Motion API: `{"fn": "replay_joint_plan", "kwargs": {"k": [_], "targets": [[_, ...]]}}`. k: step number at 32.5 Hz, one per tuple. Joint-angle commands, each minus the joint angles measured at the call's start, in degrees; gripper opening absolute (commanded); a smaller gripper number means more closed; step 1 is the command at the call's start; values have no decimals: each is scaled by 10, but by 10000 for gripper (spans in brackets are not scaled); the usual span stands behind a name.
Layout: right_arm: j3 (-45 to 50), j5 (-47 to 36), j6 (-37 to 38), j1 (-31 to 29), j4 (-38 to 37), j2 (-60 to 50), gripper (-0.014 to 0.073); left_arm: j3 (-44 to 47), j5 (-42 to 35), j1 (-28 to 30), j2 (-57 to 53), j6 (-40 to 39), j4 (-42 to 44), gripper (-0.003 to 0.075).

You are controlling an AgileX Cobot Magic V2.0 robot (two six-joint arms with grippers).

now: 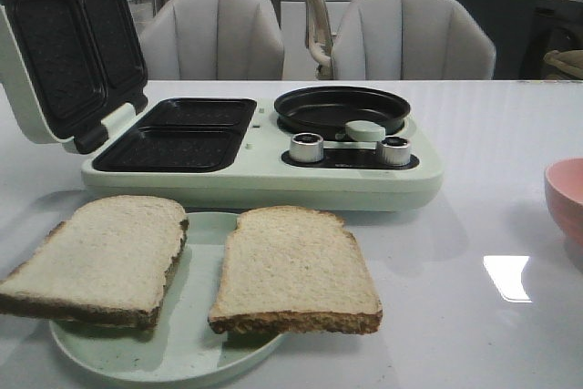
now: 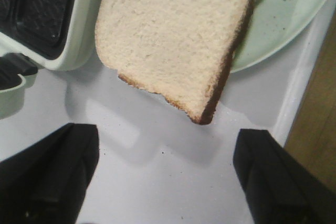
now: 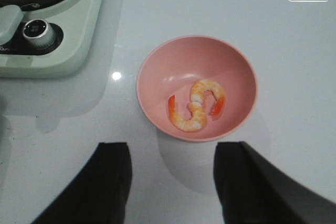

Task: Make breakfast with bread and shrimp

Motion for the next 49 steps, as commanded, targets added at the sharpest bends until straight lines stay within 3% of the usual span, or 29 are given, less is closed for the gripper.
{"fn": "replay_joint_plan", "kwargs": {"k": [1,5,13,24,43,49], "targets": [[-16,-35,-1,-4,-4,1,474,-14,-17,-5,29,-16,31,562],[-16,-35,-1,-4,-4,1,474,-14,-18,-5,67,-38,70,561],[-16,-35,-1,-4,-4,1,474,-17,-18,-5,156,-198,232,561],[-16,-35,-1,-4,-4,1,474,-19,-43,-5,204,-215,294,550],[-16,-35,-1,-4,-4,1,474,-40,-28,-5,215,-215,290,112],[-16,-35,-1,-4,-4,1,474,-40,-26,-10,202,-215,267,101]]}}
